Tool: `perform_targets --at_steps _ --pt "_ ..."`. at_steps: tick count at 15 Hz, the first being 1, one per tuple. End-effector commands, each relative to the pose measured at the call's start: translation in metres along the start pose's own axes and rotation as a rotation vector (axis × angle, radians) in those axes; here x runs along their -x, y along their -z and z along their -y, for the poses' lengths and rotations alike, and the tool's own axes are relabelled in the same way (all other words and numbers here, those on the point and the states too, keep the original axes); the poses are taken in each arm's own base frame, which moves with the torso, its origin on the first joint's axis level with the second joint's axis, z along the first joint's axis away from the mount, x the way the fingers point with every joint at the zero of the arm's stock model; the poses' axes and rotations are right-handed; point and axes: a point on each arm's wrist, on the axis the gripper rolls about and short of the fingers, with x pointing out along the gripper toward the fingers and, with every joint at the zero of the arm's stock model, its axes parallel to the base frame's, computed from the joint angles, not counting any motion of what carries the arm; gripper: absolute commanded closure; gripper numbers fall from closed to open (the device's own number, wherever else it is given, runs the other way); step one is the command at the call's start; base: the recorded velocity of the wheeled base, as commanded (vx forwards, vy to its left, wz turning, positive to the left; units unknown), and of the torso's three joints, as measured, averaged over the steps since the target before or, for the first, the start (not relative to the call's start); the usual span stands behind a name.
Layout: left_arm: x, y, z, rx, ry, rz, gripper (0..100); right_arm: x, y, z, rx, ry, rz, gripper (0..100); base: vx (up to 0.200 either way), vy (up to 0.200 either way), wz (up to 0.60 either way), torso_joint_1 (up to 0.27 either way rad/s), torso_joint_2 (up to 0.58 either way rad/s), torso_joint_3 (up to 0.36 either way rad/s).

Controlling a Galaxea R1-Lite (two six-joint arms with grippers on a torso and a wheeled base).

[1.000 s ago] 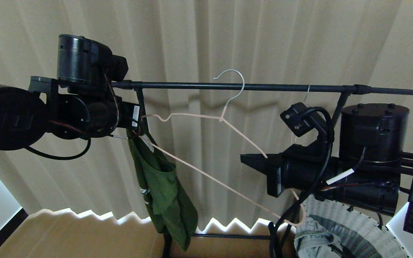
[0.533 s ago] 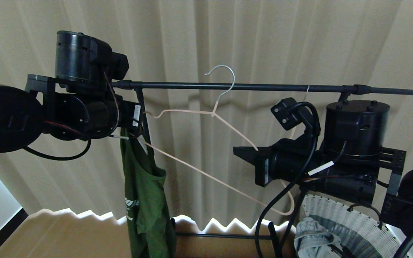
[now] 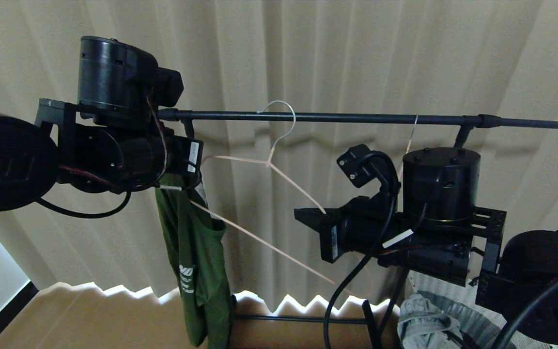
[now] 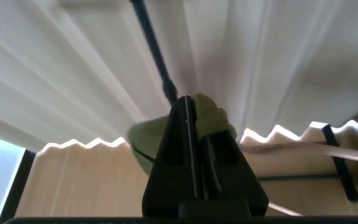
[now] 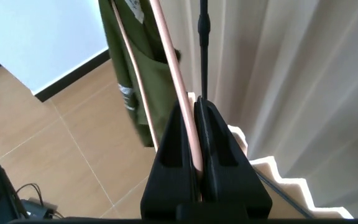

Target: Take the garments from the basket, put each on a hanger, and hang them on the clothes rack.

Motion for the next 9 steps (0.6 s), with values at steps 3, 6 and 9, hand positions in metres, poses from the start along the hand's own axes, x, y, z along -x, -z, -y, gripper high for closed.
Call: perform_targets --at_steps 3,6,9 --pt "0.028 -0.01 0.016 -0.015 0.083 0.049 100 -0.013 -0.001 0.0 0.002 -0.002 -0.004 100 0.0 0.0 0.0 0.0 0.0 0.0" --pt "0.042 -0.012 0.034 -0.035 0.166 0.075 100 -0.02 -0.002 0.001 0.002 -0.003 0.001 100 0.0 0.0 0.0 0.0 0.0 0.0" --pt "0.06 -0.015 0.035 -0.039 0.315 0.106 100 -0.026 0.0 0.003 0.0 0.003 -0.007 100 0.0 0.0 0.0 0.0 0.0 0.0"
